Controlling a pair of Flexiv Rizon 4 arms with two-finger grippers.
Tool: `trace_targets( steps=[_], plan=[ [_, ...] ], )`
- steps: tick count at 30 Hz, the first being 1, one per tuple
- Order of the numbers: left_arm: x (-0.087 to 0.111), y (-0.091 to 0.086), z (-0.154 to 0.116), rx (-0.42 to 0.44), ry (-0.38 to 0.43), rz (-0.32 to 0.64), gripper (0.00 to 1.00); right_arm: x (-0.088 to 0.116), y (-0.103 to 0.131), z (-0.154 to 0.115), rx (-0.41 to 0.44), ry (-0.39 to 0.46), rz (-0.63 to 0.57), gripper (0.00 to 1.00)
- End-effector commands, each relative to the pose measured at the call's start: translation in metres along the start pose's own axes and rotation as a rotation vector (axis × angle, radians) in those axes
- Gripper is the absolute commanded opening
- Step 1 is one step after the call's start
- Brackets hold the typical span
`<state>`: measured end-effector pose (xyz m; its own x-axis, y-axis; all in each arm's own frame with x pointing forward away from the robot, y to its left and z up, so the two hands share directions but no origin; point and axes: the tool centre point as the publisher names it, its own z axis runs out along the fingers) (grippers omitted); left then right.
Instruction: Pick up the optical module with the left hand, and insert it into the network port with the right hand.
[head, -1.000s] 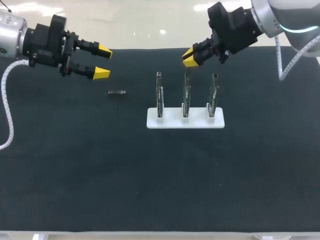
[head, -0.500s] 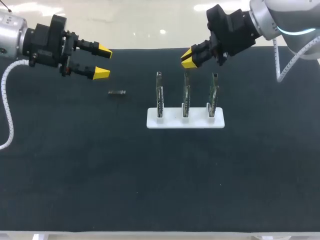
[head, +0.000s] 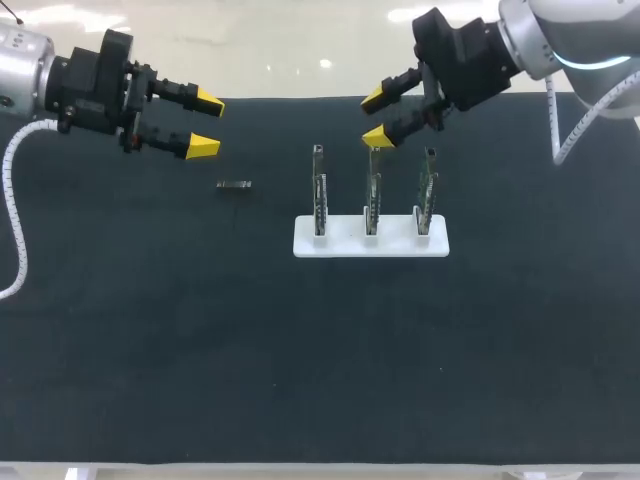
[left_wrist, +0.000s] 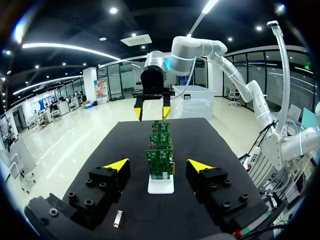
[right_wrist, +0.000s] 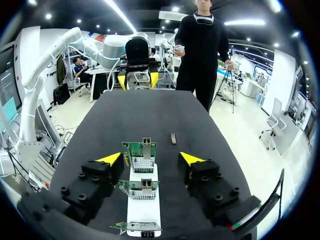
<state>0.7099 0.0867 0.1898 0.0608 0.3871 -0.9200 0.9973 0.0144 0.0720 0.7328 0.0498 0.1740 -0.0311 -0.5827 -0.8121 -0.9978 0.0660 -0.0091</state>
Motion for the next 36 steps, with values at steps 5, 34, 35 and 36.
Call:
trace_targets(
  steps=[5, 34, 35, 36],
  plan=[
    [0.0, -0.002, 0.0, -0.005, -0.001, 0.002, 1.0, 0.003, 0.001, -0.002, 0.001, 0.004, -0.004, 0.0],
    [0.0, -0.002, 0.0, -0.005, -0.001, 0.002, 1.0, 0.015, 0.002, 0.008, -0.003, 0.03, -0.023, 0.0],
    [0.0, -0.002, 0.0, -0.005, -0.001, 0.002, 1.0, 0.015, 0.002, 0.008, -0.003, 0.031, -0.022, 0.0],
    [0.0, -0.002, 0.0, -0.005, -0.001, 0.002, 1.0, 0.015, 0.002, 0.008, -0.005, 0.036, -0.021, 0.0]
  ],
)
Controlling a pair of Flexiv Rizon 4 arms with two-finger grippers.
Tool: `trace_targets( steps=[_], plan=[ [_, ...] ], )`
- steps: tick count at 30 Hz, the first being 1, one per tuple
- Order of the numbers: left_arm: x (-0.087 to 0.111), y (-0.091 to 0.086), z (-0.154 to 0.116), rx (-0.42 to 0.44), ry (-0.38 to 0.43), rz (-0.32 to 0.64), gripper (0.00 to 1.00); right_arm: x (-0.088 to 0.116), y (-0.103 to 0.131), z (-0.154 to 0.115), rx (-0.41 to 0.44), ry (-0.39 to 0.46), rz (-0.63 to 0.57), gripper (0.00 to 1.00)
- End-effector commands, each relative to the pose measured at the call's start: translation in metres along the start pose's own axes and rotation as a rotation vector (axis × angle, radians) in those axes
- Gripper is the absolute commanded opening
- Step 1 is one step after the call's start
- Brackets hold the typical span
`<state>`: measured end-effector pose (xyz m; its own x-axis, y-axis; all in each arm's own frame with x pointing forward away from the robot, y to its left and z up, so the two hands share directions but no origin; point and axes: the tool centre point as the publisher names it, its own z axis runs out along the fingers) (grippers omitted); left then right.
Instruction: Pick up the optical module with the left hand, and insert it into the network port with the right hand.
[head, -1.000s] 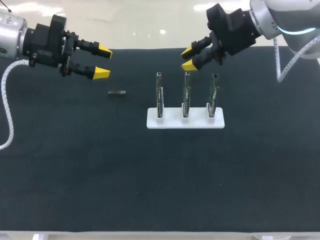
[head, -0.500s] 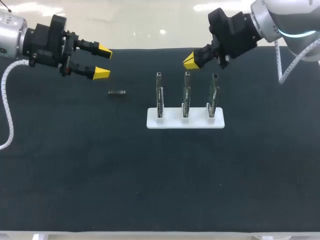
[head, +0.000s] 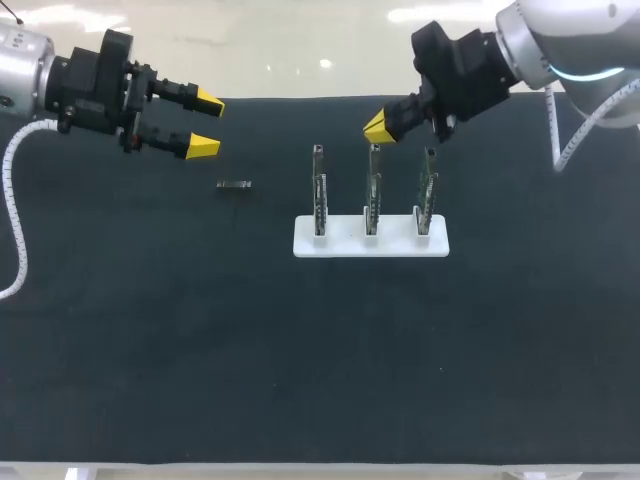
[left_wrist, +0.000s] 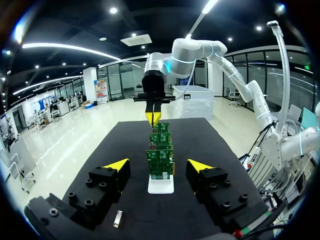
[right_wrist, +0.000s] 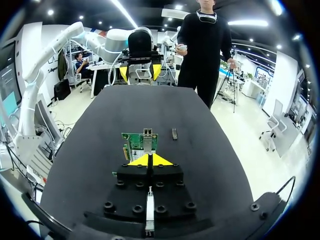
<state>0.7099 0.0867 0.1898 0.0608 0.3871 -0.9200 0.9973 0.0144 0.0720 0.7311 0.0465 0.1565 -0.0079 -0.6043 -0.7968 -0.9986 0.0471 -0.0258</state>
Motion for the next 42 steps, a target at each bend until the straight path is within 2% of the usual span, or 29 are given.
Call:
trace_targets(
  steps=[1, 42],
  plan=[
    [0.0, -0.002, 0.0, -0.005, -0.001, 0.002, 1.0, -0.001, 0.001, 0.001, -0.001, 0.012, 0.004, 0.0],
    [0.0, -0.002, 0.0, -0.005, -0.001, 0.002, 1.0, 0.014, 0.002, 0.01, -0.016, 0.039, 0.0, 0.0]
  ],
)
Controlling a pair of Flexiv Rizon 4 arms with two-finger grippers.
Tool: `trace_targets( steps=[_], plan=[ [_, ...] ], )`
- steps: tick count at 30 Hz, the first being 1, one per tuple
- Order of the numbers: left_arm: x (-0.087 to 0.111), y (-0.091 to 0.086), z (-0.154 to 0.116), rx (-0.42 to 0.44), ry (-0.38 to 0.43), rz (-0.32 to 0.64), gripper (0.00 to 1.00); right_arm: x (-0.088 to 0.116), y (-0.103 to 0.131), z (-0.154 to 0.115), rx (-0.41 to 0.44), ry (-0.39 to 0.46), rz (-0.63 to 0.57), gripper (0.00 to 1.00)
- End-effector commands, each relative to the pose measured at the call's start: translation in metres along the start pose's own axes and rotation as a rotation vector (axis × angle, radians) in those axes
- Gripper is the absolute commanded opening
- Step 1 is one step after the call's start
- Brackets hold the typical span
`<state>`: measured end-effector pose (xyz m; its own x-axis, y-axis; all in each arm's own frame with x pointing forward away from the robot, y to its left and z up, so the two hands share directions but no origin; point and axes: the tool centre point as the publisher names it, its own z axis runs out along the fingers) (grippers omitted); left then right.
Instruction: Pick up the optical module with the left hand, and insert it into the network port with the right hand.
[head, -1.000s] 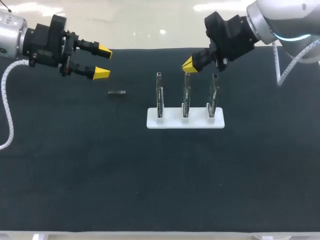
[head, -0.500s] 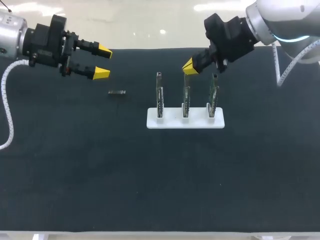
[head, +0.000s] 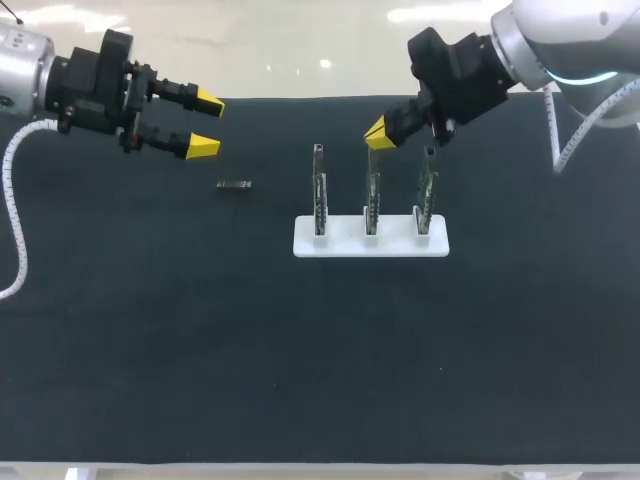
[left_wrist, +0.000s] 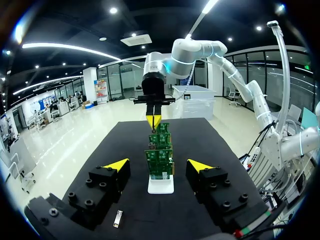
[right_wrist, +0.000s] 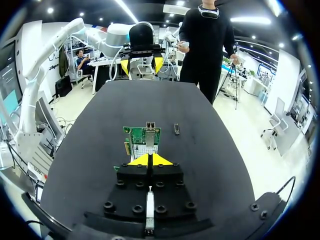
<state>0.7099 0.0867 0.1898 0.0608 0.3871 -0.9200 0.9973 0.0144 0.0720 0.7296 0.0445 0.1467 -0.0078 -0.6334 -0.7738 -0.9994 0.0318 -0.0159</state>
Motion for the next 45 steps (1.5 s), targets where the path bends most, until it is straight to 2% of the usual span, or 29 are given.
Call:
trace_targets(
  steps=[1, 8, 15, 20, 32, 40, 45],
  plan=[
    [0.0, -0.002, 0.0, -0.005, -0.001, 0.002, 1.0, 0.005, 0.0, 0.006, 0.002, 0.001, 0.001, 0.0],
    [0.0, -0.002, 0.0, -0.005, -0.001, 0.002, 1.0, 0.0, 0.003, 0.001, 0.004, 0.007, 0.007, 0.0],
    [0.0, -0.002, 0.0, -0.005, -0.001, 0.002, 1.0, -0.018, 0.002, -0.027, 0.016, 0.0, 0.009, 0.0],
    [0.0, -0.002, 0.0, -0.005, -0.001, 0.002, 1.0, -0.022, 0.0, -0.05, 0.003, -0.002, -0.002, 0.0],
    [0.0, -0.002, 0.0, -0.005, -0.001, 0.002, 1.0, -0.005, 0.007, -0.097, -0.009, -0.043, -0.002, 0.0],
    [0.0, -0.002, 0.0, -0.005, -0.001, 0.002, 1.0, 0.013, 0.002, -0.126, -0.001, -0.034, -0.004, 0.0],
    [0.0, -0.002, 0.0, -0.005, -0.001, 0.002, 1.0, 0.017, -0.003, -0.136, -0.003, -0.041, -0.005, 0.0]
  ],
)
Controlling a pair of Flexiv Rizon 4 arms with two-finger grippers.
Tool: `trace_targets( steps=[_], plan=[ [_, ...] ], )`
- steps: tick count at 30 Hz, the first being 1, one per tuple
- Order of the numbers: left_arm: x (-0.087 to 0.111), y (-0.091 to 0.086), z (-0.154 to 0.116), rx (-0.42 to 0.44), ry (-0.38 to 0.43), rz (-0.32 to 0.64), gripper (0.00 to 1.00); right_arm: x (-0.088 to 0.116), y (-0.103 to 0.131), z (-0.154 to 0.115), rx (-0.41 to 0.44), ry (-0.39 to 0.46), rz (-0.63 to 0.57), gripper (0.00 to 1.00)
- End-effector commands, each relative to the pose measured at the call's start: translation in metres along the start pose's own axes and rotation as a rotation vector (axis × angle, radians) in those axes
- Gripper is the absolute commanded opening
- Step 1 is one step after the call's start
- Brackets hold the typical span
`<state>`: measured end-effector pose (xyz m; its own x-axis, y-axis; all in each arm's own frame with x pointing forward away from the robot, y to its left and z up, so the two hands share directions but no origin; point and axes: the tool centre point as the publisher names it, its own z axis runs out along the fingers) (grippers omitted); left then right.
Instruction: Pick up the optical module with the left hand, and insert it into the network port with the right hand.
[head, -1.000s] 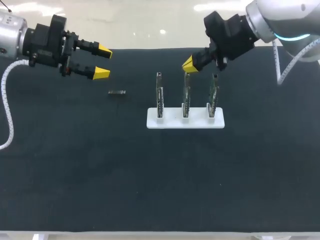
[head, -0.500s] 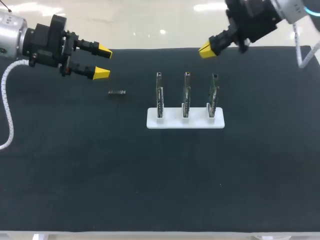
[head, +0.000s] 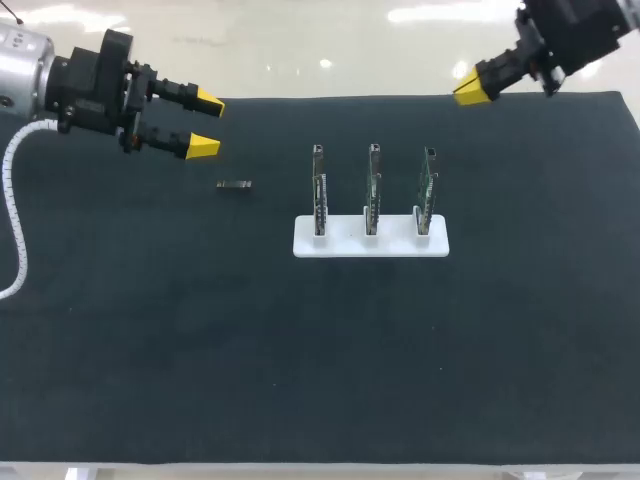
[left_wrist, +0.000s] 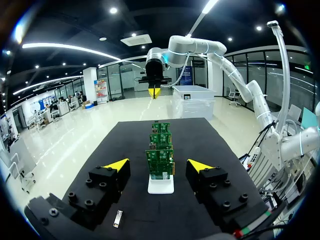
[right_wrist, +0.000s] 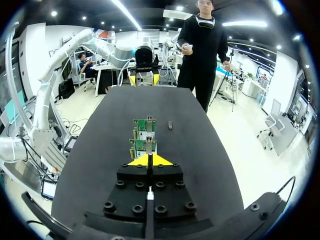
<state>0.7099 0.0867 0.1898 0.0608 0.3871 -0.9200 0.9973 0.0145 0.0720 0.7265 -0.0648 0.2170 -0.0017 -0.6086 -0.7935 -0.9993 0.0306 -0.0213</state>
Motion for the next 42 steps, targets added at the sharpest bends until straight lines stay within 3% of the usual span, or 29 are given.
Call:
trace_targets(
  steps=[1, 2, 3, 33, 39, 42],
  plan=[
    [0.0, -0.002, 0.0, -0.005, -0.001, 0.002, 1.0, 0.002, -0.001, -0.007, -0.005, -0.01, 0.0, 0.09],
    [0.0, -0.002, 0.0, -0.005, -0.001, 0.002, 1.0, 0.002, -0.001, -0.007, -0.005, -0.01, 0.0, 0.66],
    [0.0, -0.002, 0.0, -0.005, -0.001, 0.002, 1.0, 0.002, -0.001, -0.007, -0.005, -0.01, 0.0, 1.0],
    [0.0, -0.002, 0.0, -0.005, -0.001, 0.002, 1.0, 0.002, -0.001, -0.007, -0.005, -0.01, 0.0, 1.0],
    [0.015, 0.012, -0.01, 0.01, 0.177, 0.049, 1.0, 0.002, -0.001, -0.007, -0.005, -0.01, 0.0, 1.0],
    [0.025, 0.028, -0.01, 0.004, 0.324, 0.064, 1.0, 0.002, -0.001, -0.007, -0.005, -0.01, 0.0, 1.0]
  ],
)
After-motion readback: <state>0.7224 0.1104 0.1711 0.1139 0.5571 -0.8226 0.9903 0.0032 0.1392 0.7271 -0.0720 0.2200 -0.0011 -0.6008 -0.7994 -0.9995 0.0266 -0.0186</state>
